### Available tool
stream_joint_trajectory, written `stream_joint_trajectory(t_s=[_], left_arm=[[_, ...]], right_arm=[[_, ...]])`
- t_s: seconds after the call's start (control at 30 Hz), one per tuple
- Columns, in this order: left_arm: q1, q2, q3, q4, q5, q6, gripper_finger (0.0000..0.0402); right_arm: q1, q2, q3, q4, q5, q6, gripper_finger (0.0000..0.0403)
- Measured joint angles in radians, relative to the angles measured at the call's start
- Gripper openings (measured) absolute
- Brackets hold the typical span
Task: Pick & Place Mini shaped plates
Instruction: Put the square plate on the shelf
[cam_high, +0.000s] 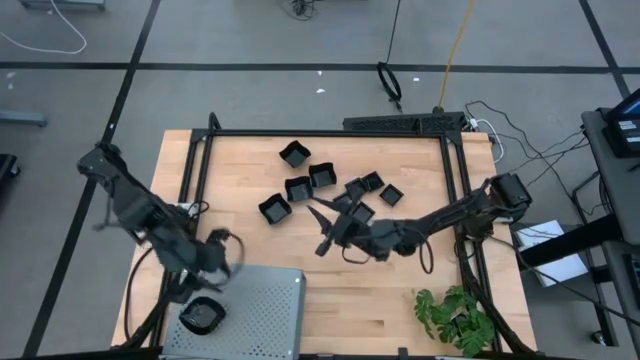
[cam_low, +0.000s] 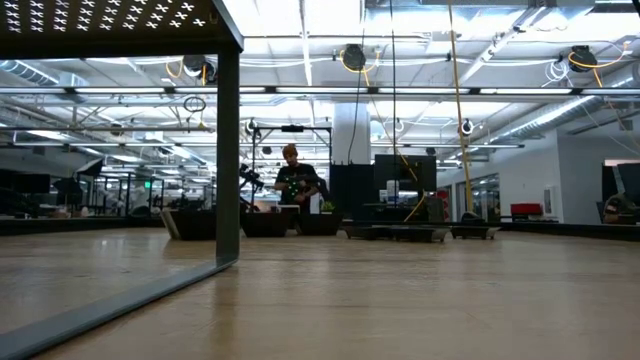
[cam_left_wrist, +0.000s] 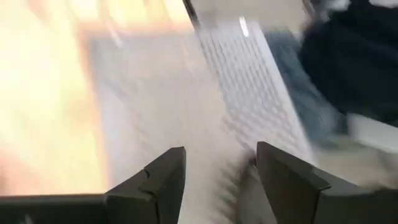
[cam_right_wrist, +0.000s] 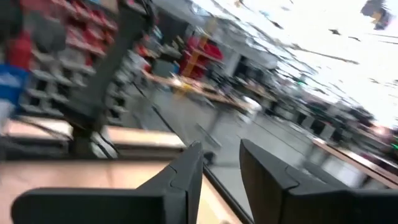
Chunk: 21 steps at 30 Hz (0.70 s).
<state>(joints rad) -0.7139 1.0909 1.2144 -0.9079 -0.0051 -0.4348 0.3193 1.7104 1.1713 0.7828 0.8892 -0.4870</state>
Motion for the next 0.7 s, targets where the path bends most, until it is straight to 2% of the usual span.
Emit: stream_joint_trajectory(t_s=[0.2, 0.3, 0.37, 0.47, 0.57, 0.7], left_arm=[[0.01, -0.139, -0.047, 0.122, -0.41, 0.278, 0.0203], [0.069, -0.231, -0.158, 0.27, -0.479, 0.364, 0.0204], [0.136, -0.302, -0.25, 0.37, -0.428, 0.396, 0.0203], [0.277, -0.397, -0.382, 0.509, -0.225, 0.415, 0.02], [0.416, -0.458, -0.491, 0.64, -0.079, 0.41, 0.0203], [0.578, -0.484, -0.578, 0.709, 0.028, 0.38, 0.0206]], right_arm=[[0.077, -0.008, 0.0, -0.016, 0.27, -0.062, 0.0107], [0.112, -0.008, 0.0, -0.021, 0.413, -0.13, 0.0107], [0.126, -0.008, 0.0, -0.021, 0.492, -0.136, 0.0108], [0.133, -0.008, -0.013, -0.033, 0.517, -0.109, 0.0115], [0.108, -0.008, -0.078, -0.031, 0.41, -0.025, 0.0126], [0.039, -0.035, -0.205, -0.036, 0.224, 0.116, 0.0141]])
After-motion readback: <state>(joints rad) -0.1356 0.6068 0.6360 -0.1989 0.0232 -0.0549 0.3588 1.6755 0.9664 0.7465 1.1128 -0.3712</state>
